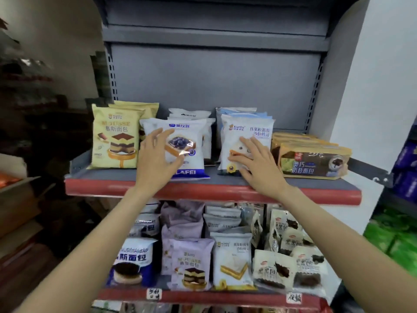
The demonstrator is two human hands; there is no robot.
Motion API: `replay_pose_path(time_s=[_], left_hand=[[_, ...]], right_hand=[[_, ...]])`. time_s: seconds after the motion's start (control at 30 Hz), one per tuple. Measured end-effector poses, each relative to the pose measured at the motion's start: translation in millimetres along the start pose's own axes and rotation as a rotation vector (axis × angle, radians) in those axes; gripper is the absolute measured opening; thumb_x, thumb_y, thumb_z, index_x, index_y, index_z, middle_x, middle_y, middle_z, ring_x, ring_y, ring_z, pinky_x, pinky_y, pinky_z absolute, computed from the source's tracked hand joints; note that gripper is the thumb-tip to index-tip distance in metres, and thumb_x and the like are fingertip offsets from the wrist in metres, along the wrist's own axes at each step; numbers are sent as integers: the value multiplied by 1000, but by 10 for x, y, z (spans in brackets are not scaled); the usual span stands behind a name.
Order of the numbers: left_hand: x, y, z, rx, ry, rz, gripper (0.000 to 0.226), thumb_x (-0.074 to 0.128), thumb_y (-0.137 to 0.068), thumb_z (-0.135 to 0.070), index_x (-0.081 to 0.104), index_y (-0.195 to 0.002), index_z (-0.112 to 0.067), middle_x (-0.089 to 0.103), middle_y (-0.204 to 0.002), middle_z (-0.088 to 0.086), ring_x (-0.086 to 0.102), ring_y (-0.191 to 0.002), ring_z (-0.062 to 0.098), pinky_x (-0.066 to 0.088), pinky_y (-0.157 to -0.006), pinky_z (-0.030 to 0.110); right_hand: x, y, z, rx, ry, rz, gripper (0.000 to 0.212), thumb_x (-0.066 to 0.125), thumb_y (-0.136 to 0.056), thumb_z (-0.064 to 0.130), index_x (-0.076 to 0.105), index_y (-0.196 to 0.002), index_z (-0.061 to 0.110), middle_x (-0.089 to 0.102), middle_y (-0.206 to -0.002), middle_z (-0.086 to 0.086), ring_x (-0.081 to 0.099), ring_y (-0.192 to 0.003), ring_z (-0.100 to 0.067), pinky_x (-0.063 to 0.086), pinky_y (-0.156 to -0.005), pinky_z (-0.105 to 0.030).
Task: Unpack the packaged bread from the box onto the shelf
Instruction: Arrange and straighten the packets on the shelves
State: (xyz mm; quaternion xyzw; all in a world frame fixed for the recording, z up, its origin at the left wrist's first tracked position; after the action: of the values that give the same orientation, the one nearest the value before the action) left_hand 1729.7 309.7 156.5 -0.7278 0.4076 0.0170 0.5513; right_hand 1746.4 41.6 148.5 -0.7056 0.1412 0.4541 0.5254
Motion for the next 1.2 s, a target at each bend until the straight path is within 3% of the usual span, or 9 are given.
replay_pose_path(time_s=[0.1,0.2,0.33,0.6,0.77,0.87,1.0,1.13,1.2], left_hand=[[-138,68,166,-182,206,73,71,72,-80,-30,34,-140,-26,33,-144,6,32,-133,22,32,-106,37],[-298,84,167,-252,341,57,80,73,-80,-31,26,-145,-25,32,-146,-4,34,-132,16,32,-110,40],[-427,61,179,-367,425,113,98,76,-77,-30,9,-149,-27,18,-155,3,24,-140,21,26,-114,41],[-160,-318,440,-409,407,379,127,85,-60,-44,-3,-150,-28,6,-158,-7,16,-144,18,22,-116,42],[60,-436,493,-353,536,419,130,86,-66,-26,-14,-149,-25,3,-158,-8,12,-144,10,20,-117,35],[166,-465,391,-280,634,471,134,86,-66,-22,-22,-146,-29,4,-159,-4,21,-142,10,28,-113,31],[266,-511,371,-267,686,541,145,88,-50,-41,-24,-142,-39,29,-152,-3,44,-130,14,42,-106,39],[260,-532,522,-285,704,570,151,92,-40,-47,-19,-142,-39,37,-147,-5,44,-130,11,41,-106,37],[248,-514,581,-271,696,602,146,93,-50,-32,-19,-143,-36,38,-145,-8,46,-125,4,43,-102,29]], right_hand=[[-12,-31,160,81,-59,-31,30,47,-96,25,61,-123,27,25,-154,-7,6,-146,-28,1,-118,-51],[-95,-58,557,20,-332,-134,33,52,-94,31,57,-126,24,30,-151,-10,17,-143,-28,18,-116,-47],[-58,-185,954,71,-783,33,66,59,-91,36,22,-146,34,16,-156,-1,13,-145,-15,19,-114,-34],[266,-859,1088,405,-917,164,106,68,-80,47,-9,-149,30,-2,-159,-7,1,-147,-22,11,-118,-40],[420,-1049,976,483,-1010,108,113,70,-66,65,-8,-145,47,25,-154,-9,35,-137,-18,25,-116,-39],[400,-1092,897,491,-1131,-35,93,68,-84,36,1,-149,35,46,-131,12,64,-84,7,50,-87,-20],[389,-1042,841,510,-1157,-179,87,67,-86,26,9,-149,37,32,-146,14,53,-118,-4,50,-96,-30],[395,-1050,866,434,-1202,-40,94,64,-86,6,2,-149,36,55,-113,26,66,-69,1,55,-58,-21],[406,-1040,859,417,-1222,6,104,68,-81,0,-1,-149,39,59,-108,24,67,-75,-1,55,-61,-20]])
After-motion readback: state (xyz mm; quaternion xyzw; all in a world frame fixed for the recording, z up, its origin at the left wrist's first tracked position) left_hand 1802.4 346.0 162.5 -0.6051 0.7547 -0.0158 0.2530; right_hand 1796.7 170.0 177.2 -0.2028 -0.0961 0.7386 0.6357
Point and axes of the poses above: each hand's wrist, its own y-axis away from the middle knuckle, its own x-axis out of the palm, z = x × y, the point moved 1 cm from there along -y, towards the middle knuckle
